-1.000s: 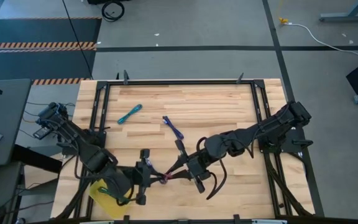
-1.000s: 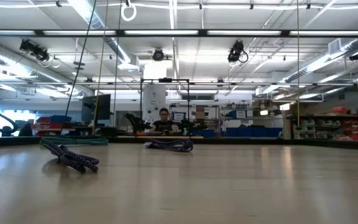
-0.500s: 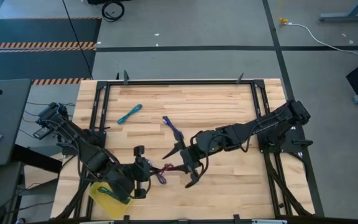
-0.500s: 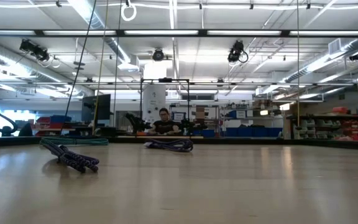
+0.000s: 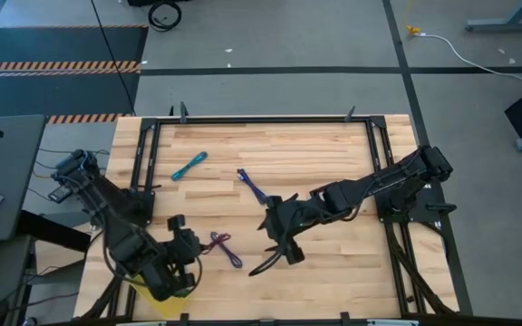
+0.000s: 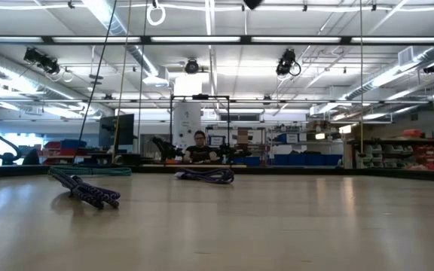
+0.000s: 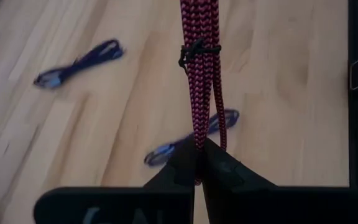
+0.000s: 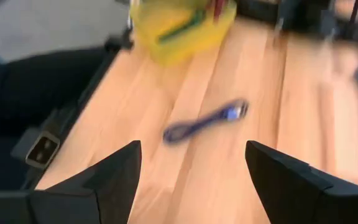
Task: Pick and place USB-C Cables
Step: Put the black charger cable into the yellow bin
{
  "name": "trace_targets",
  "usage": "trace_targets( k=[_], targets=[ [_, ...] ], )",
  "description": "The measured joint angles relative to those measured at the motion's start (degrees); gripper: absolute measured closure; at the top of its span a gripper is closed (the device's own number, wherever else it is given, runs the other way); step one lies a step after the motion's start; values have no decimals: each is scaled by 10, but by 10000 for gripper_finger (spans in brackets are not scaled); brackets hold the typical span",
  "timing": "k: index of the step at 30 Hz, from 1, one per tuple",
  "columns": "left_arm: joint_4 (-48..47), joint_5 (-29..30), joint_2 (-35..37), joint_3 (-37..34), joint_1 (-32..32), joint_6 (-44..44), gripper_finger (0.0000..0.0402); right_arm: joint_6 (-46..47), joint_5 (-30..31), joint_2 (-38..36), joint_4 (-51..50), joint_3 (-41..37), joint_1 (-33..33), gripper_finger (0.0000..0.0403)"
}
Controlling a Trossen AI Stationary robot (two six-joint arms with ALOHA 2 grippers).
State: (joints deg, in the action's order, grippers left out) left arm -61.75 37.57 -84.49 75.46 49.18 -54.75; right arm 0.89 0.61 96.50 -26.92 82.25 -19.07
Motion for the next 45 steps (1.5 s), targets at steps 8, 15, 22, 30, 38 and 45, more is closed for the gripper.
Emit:
trace_targets(
  k=[8,15,22,30,38,45],
  targets=[
    [-12,-105,-7,0,51,-13,389,69,-4,-1,-81,-43,-24,116],
    [-67,-214,-41,0,109,-59,389,98,-4,0,-91,-101,-43,116],
    [-81,-258,-54,0,167,7,389,127,-3,0,-86,-126,-47,117],
    [-154,-265,-54,0,190,21,388,145,-3,0,-85,-128,-52,117],
    [-164,-312,-65,0,189,56,388,146,-2,0,-82,-128,-53,117],
    [-144,-310,-109,0,189,57,358,146,-2,0,-82,-128,-54,117]
  ],
)
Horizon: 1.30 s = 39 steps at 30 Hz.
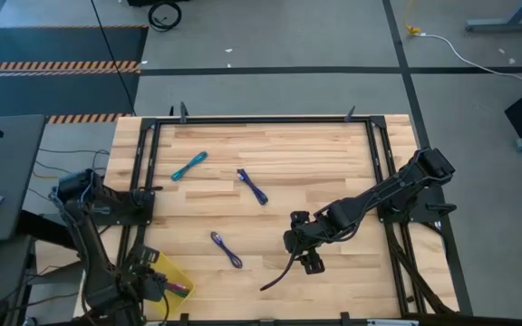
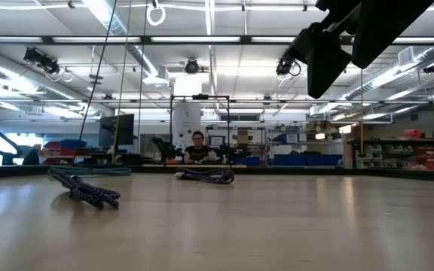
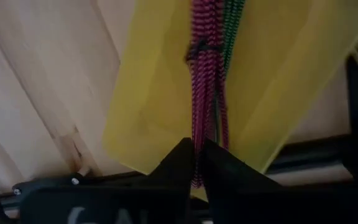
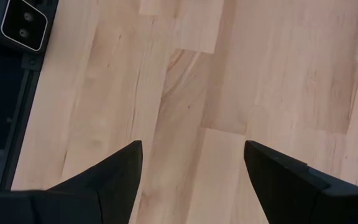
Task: Pick and place USB-C Cables
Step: Put the black charger cable into the yellow bin
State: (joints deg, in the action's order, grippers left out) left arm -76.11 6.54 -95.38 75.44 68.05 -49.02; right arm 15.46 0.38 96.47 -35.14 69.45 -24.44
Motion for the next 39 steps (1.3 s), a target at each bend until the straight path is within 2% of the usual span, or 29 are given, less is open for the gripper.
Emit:
trace_targets(
  k=[6,9,15,19,26,32,39],
  targets=[
    [-9,10,-22,0,0,-13,312,-4,0,0,0,0,0,117],
    [-16,33,-22,0,-1,-16,293,-4,0,0,0,0,0,117],
    [-16,74,-22,0,-24,-17,275,-5,0,0,2,0,0,117],
    [-13,117,-22,0,-62,-22,275,-5,0,0,9,0,0,117],
    [-3,86,-22,0,-161,-67,282,-6,17,0,12,0,0,117],
    [45,81,-22,0,-236,19,285,-9,75,0,35,1,0,117],
    [49,76,-13,0,-342,166,286,-10,75,0,16,1,3,120]
  ],
)
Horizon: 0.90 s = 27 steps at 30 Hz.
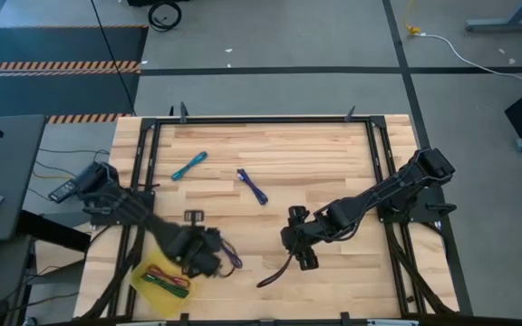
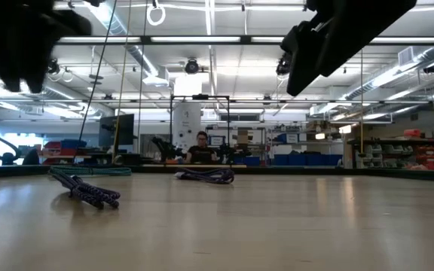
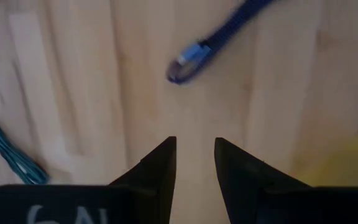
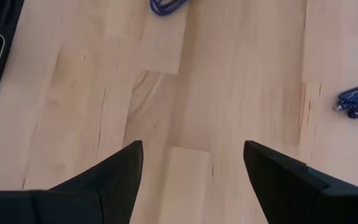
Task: Pick and place USB-C Cables
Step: Put the black charger cable into the yellow bin
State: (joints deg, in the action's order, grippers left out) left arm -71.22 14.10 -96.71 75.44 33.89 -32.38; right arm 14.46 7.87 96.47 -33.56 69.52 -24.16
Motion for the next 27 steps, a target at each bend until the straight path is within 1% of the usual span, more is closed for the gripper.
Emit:
trace_targets(
  k=[5,9,14,19,23,25,27],
  targets=[
    [18,0,44,0,-81,78,286,4,-1,0,-7,0,-3,126],
    [74,1,97,0,-124,127,286,9,-4,0,-9,0,-9,130],
    [154,4,157,0,-146,181,286,10,-5,0,-11,0,-15,131],
    [217,13,198,-3,-146,216,286,10,-3,0,-8,0,-16,131],
    [301,13,237,-60,-149,260,286,8,10,0,2,0,-12,131],
    [317,12,260,-97,-163,266,286,8,19,0,14,0,-6,131],
    [314,12,289,-137,-179,255,286,8,38,0,32,0,3,132]
  ],
)
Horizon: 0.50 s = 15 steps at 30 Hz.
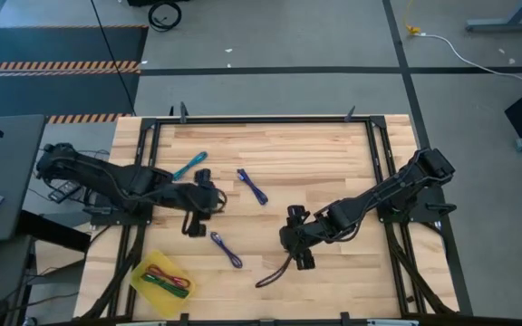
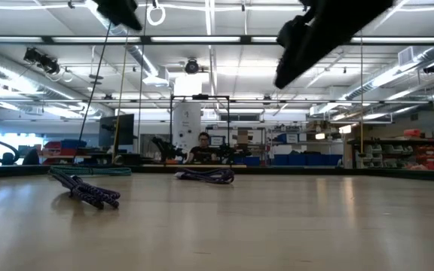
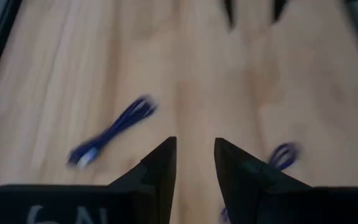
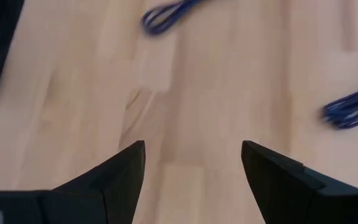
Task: Pick and place USB-C Cables
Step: Put the black charger cable into the yellow bin
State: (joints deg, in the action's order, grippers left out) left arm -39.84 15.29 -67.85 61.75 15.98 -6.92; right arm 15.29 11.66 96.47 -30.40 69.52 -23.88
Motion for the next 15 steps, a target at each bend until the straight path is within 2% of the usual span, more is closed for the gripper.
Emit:
trace_targets(
  k=[3,6,11,15],
  targets=[
    [14,2,52,-52,-22,-16,286,4,41,0,35,0,20,135],
    [71,-3,110,-105,-31,-24,286,31,82,0,69,0,50,140],
    [180,-3,175,-184,-31,-27,286,38,87,0,105,0,108,153],
    [240,27,182,-224,-31,-67,286,27,83,4,111,0,150,159]
  ],
)
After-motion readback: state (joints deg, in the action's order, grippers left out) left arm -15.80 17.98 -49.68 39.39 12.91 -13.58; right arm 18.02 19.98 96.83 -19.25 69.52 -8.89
